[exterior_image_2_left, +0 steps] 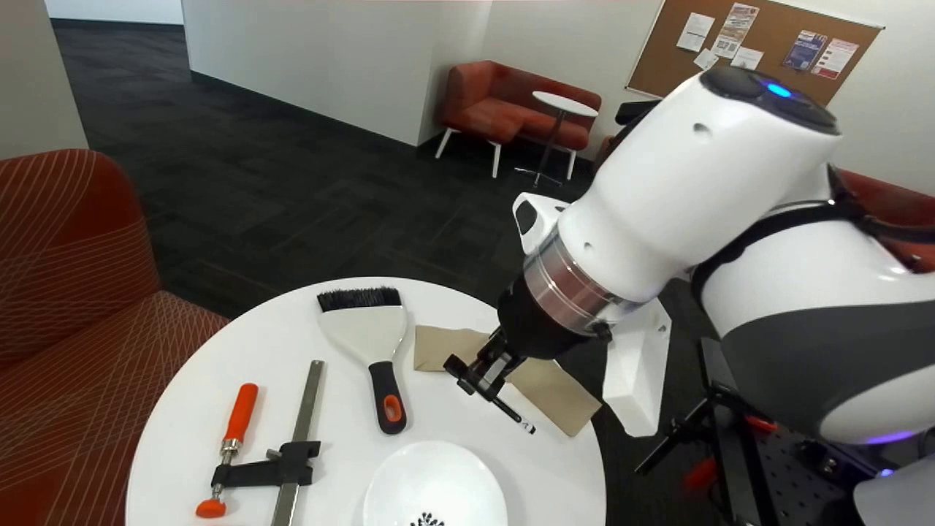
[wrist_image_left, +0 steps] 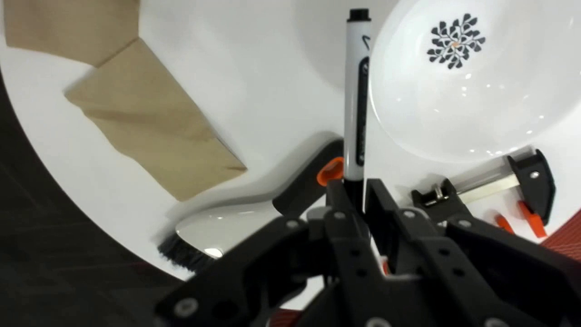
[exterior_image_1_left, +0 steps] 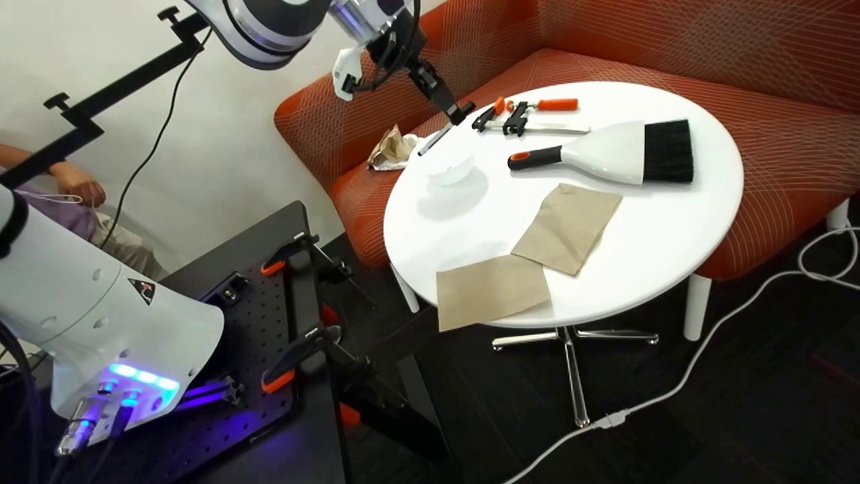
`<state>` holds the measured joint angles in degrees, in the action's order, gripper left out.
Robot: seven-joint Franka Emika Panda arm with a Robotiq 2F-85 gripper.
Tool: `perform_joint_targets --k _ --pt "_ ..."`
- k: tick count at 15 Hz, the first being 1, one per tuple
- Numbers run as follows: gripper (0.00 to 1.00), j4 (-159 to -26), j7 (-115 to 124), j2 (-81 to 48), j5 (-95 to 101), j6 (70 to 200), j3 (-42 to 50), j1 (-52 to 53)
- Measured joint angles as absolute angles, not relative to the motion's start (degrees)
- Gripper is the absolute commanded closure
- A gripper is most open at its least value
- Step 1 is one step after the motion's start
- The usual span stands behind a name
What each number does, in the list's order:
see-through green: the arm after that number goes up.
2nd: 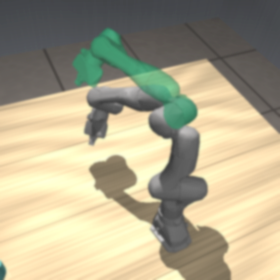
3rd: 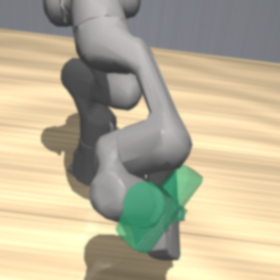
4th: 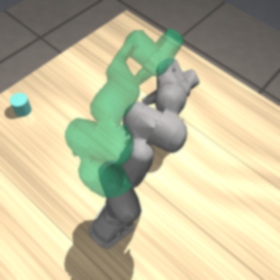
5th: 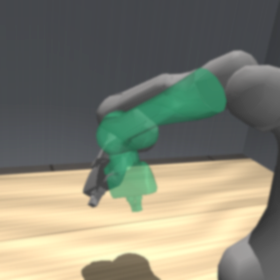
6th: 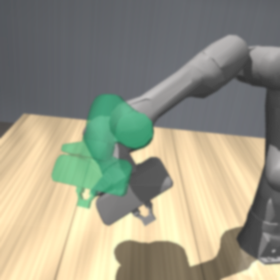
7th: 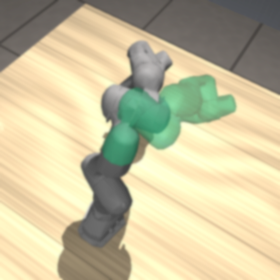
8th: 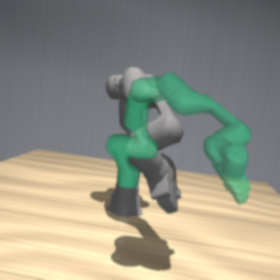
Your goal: Put the marker in the bowl
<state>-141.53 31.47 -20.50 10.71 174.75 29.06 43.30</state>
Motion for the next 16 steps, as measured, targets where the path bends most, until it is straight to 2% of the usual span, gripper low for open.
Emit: perform_joint_targets --k 3,6,16 --pt "0.96 -142.0 31.71 -20.59 13.0 179.08 31.44 47.56" --pt "0.96 -142.29 31.33 -21.17 13.15 183.0 29.95 47.94" --pt "0.96 -142.18 29.43 -27.13 16.86 192.82 18.83 38.43"
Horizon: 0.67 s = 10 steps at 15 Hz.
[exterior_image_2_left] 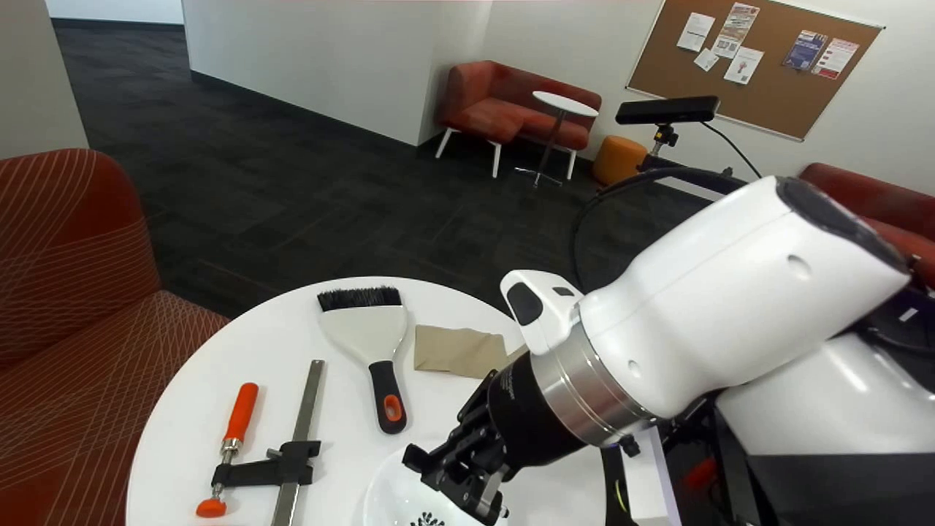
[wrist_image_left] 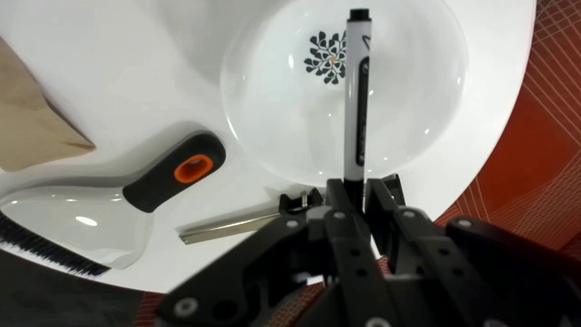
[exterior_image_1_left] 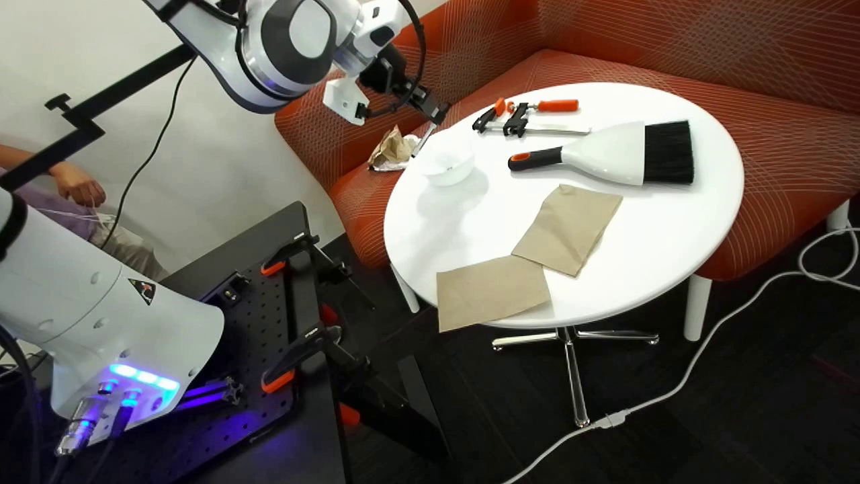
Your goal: Put the marker in the bowl
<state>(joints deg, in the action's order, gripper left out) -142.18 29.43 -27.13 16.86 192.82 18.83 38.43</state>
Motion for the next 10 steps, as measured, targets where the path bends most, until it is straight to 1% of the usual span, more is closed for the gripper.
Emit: perform_joint_targets --k 7,8,9,10 --pt "0.96 -138.83 29.3 -30.79 19.28 193.56 18.1 35.49" --pt "0.59 -138.49 29.3 -31.03 19.35 193.56 18.05 35.28" --pt "0.58 -138.25 29.3 -31.22 19.39 193.56 17.84 34.98" --pt "0.53 -138.11 29.31 -31.38 19.39 193.56 17.58 34.71"
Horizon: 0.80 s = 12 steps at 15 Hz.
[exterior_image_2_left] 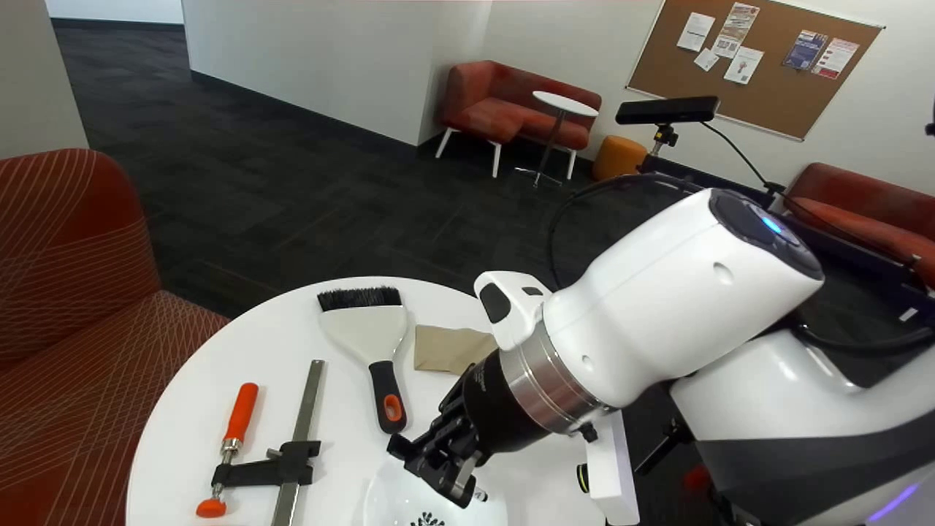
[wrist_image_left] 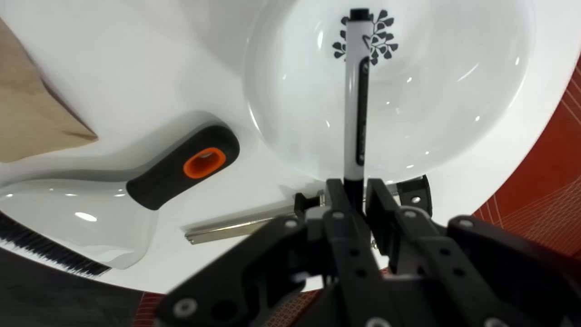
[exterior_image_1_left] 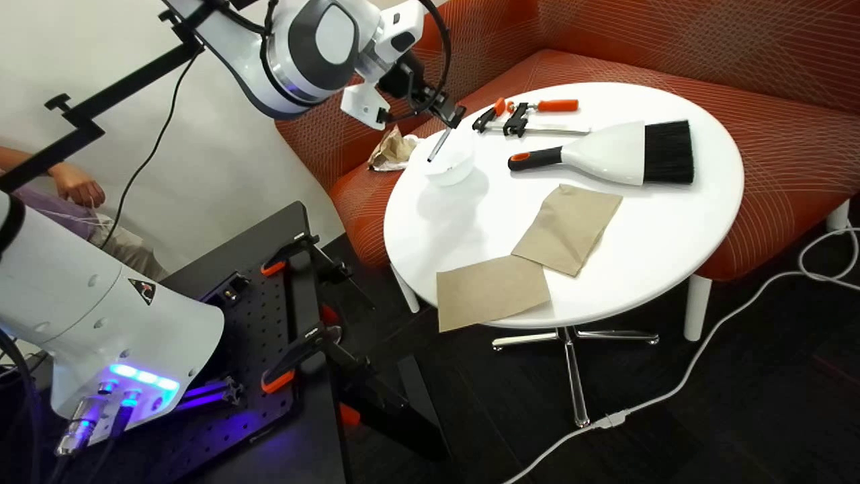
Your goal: Put the marker in the bowl
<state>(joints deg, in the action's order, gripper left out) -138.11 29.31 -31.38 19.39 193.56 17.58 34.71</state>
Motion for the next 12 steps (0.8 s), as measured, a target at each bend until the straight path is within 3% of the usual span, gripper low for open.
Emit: perform_joint_targets --k 7,12 --pt "0.02 -138.11 29.32 -31.4 19.4 193.56 15.98 33.2" --pt "0.0 -140.13 29.4 -28.19 19.37 193.56 16.56 33.32"
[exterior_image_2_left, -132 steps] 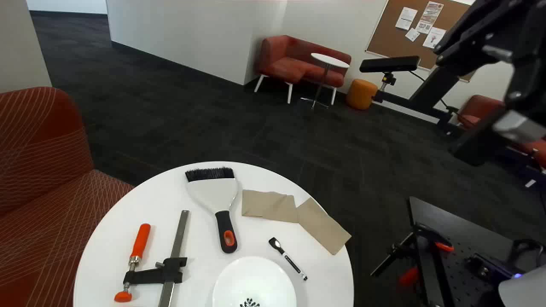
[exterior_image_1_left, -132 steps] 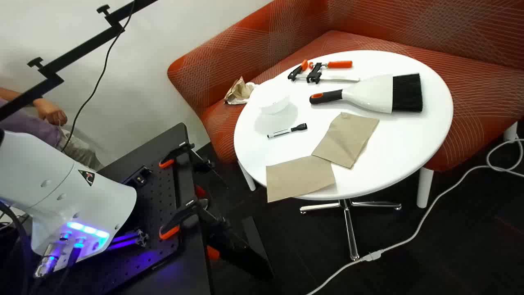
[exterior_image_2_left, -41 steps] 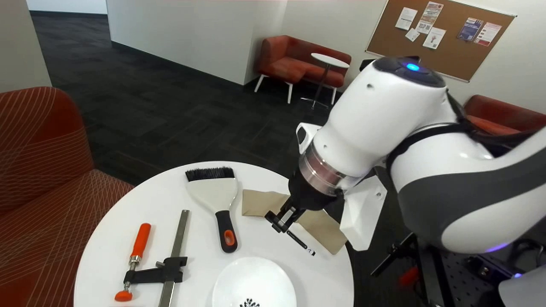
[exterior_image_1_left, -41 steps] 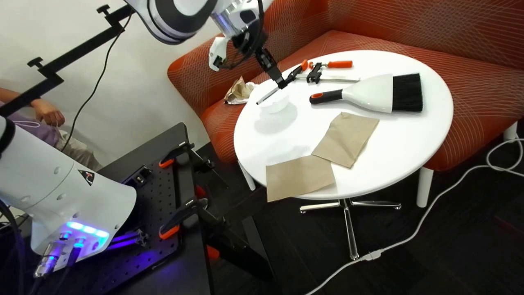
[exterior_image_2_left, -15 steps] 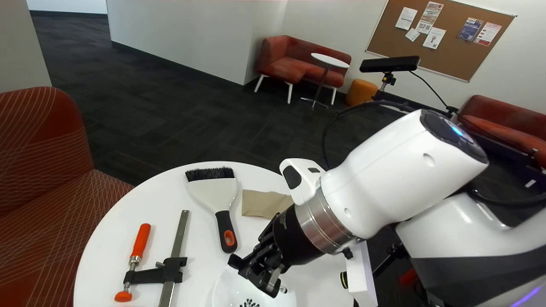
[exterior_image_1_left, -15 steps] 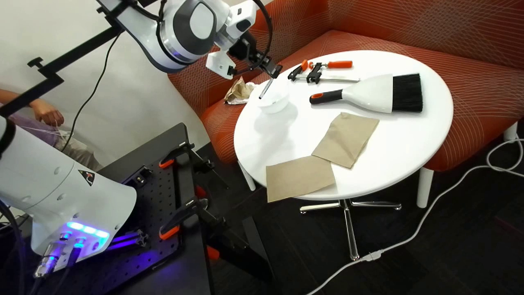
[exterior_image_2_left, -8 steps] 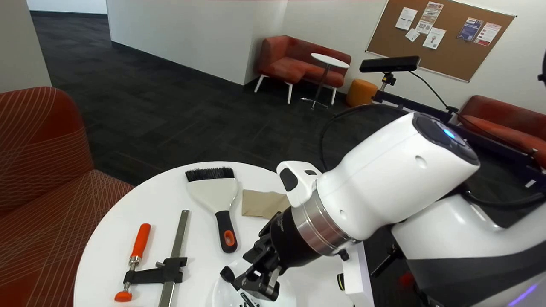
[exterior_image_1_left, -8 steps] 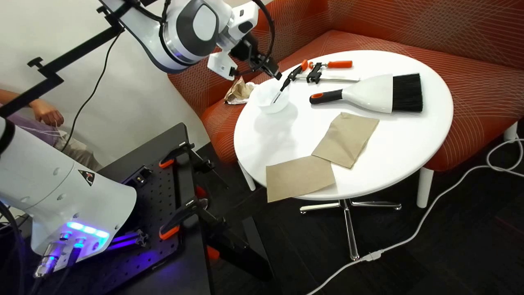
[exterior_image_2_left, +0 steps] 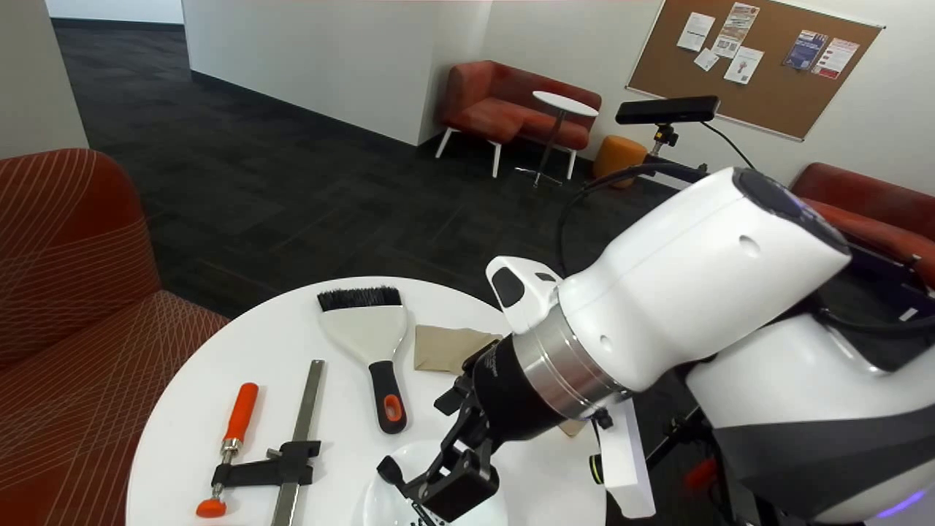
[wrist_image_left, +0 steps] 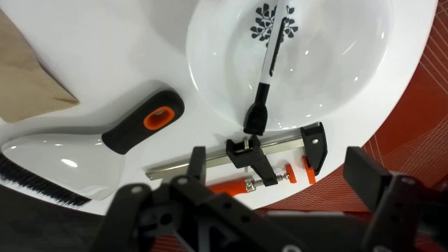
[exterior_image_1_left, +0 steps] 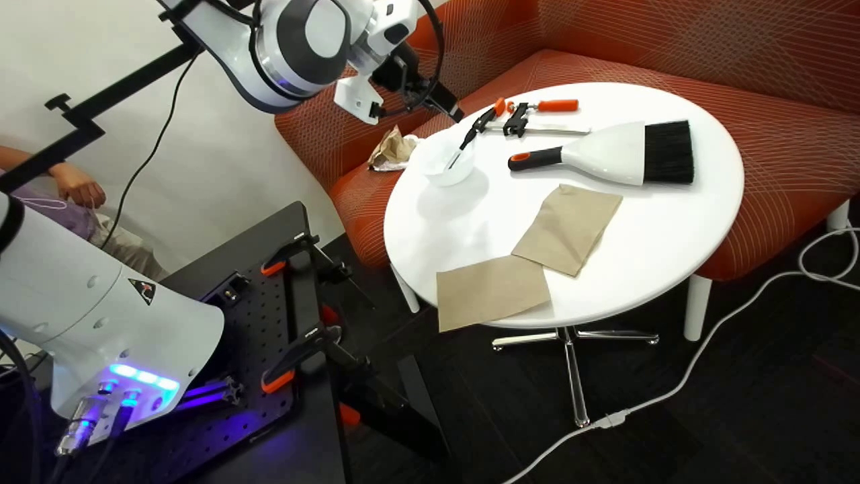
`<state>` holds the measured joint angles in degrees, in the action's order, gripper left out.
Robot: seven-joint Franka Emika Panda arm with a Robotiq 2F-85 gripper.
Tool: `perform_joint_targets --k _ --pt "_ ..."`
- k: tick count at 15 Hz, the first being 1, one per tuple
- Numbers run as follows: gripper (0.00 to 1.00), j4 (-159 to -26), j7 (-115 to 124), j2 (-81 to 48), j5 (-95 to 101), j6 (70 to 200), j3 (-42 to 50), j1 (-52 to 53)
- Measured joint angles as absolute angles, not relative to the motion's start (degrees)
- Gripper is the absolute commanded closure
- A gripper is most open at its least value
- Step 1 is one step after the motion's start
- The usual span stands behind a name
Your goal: Put the marker in the bowl
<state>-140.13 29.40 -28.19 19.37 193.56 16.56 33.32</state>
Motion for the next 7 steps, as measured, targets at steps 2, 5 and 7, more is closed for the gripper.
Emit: perform_joint_targets --k 2,5,7 --pt "0.0 -141.63 29.4 -25.95 19.37 193.56 17.36 33.72" --pt "0.0 -143.96 29.39 -22.53 19.37 193.46 18.21 33.97" --pt "0.0 -145.29 29.34 -20.58 19.39 192.44 18.36 34.08"
